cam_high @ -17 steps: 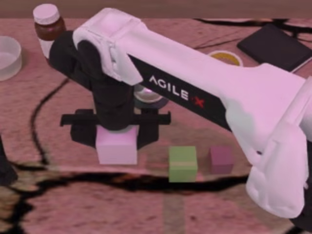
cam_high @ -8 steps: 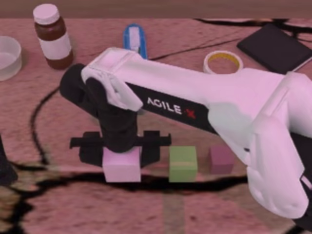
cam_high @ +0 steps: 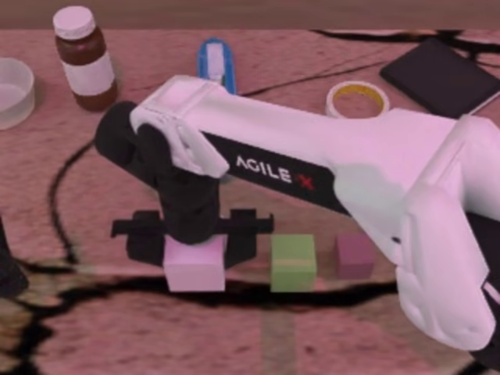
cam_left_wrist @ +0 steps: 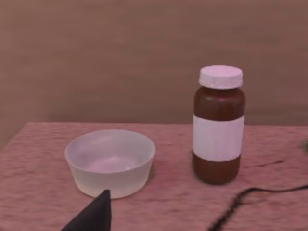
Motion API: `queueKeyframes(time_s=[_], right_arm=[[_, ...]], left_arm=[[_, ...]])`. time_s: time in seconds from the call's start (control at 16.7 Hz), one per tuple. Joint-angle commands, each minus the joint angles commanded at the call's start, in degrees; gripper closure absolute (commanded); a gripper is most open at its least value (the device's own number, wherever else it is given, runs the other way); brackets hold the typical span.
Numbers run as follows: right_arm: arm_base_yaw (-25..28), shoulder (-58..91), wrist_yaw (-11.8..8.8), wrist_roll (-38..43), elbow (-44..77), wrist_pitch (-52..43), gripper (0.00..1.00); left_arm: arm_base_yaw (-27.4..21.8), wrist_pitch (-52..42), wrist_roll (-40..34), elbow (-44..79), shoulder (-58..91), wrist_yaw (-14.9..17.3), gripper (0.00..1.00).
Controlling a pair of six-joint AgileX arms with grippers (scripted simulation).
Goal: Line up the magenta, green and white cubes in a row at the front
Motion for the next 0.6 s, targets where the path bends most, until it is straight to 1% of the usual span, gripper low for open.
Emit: queueKeyframes(time_s=[0.42,0.48,0.6], right_arm=[[0.0,0.0,0.0,0.0,0.0,0.0,0.02],[0.0,0.0,0.0,0.0,0.0,0.0,0.0],[0.0,0.0,0.0,0.0,0.0,0.0,0.0]], left_arm=[[0.0,0.0,0.0,0.0,0.0,0.0,0.0],[0.0,0.0,0.0,0.0,0.0,0.0,0.0],[0.0,0.0,0.0,0.0,0.0,0.0,0.0]])
